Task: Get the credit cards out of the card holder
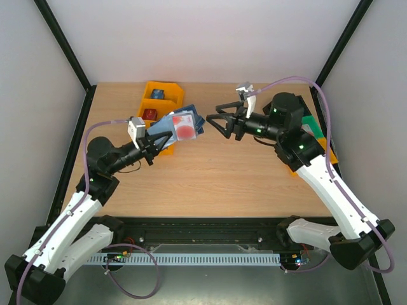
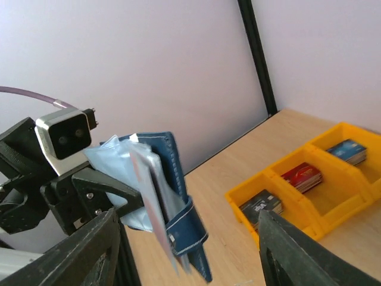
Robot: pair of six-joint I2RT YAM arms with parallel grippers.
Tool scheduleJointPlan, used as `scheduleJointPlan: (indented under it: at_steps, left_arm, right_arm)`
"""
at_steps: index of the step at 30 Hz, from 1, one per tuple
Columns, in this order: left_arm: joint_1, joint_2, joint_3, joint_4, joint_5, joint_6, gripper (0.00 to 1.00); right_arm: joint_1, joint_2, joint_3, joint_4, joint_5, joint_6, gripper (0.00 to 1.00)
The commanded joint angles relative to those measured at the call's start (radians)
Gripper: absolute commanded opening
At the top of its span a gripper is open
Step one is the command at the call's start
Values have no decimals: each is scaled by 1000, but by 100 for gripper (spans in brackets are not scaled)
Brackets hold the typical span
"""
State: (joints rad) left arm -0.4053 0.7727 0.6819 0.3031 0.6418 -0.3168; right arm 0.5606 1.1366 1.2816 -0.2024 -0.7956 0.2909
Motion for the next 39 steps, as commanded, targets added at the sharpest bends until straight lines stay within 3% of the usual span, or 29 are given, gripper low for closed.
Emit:
scheduleJointPlan:
  at_steps: [1, 7, 14, 24, 33, 39]
  left_arm:
    - [2, -6, 5, 5, -97, 65, 2]
    - [2, 22, 21, 11, -138, 57, 2]
    - [2, 6, 6, 14, -116, 44, 2]
    - [2, 8, -2, 42, -104, 53, 2]
    - [-4, 36, 30, 46, -92, 51, 2]
    - [-4, 25, 16, 39, -98, 58, 2]
  right_arm:
    - [-5, -46, 11, -9, 48, -31, 60]
    - [6, -26, -86, 211, -207, 171, 45]
    - [101, 30, -101, 313, -108, 179, 45]
    - [101, 82, -60, 242, 13, 101, 45]
    - [100, 142, 25, 143, 17, 36, 45]
    - [102, 182, 30, 197, -38, 83, 41]
